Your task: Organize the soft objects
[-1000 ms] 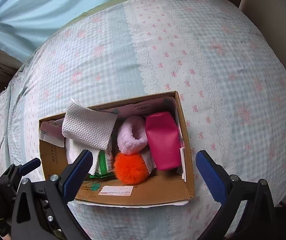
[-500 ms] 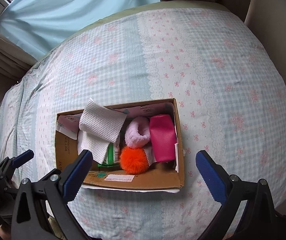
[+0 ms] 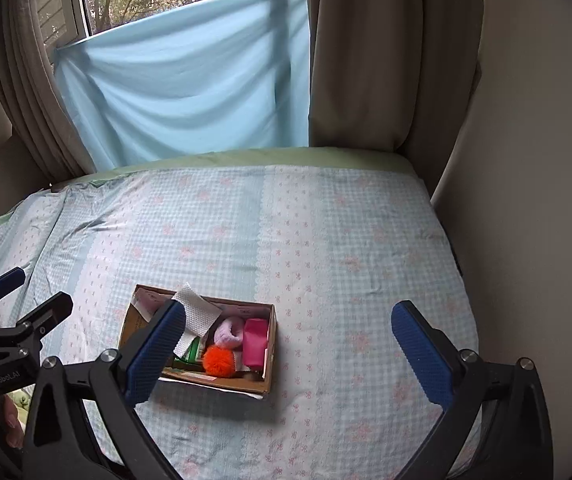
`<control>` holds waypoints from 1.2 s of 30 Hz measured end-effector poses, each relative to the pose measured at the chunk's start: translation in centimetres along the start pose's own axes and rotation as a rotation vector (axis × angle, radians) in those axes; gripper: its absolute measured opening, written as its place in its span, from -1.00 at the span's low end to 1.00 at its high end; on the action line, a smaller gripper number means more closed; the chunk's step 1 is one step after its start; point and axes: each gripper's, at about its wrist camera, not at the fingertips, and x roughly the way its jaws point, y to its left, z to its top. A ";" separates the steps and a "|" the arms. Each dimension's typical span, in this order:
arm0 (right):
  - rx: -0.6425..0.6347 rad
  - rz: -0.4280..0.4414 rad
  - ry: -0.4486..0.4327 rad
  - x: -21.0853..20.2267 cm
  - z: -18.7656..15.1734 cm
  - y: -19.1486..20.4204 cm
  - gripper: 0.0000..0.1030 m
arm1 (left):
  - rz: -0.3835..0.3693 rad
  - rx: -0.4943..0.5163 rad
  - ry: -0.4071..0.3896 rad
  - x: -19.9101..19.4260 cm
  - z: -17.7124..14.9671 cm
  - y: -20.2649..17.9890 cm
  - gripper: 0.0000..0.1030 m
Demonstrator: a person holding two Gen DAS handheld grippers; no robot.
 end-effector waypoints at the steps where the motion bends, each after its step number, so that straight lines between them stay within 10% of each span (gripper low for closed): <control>1: 0.000 -0.011 -0.020 -1.0 -0.1 -0.1 0.99 | 0.002 -0.005 -0.030 -1.4 0.2 -0.3 0.99; 13: 0.014 -0.050 -0.154 -5.5 -2.6 -1.1 0.99 | -0.001 0.023 -0.255 -9.2 -0.9 -4.0 0.99; 36: 0.041 -0.057 -0.185 -6.3 -3.6 -1.8 0.99 | 0.001 0.041 -0.320 -11.1 -2.2 -5.1 0.99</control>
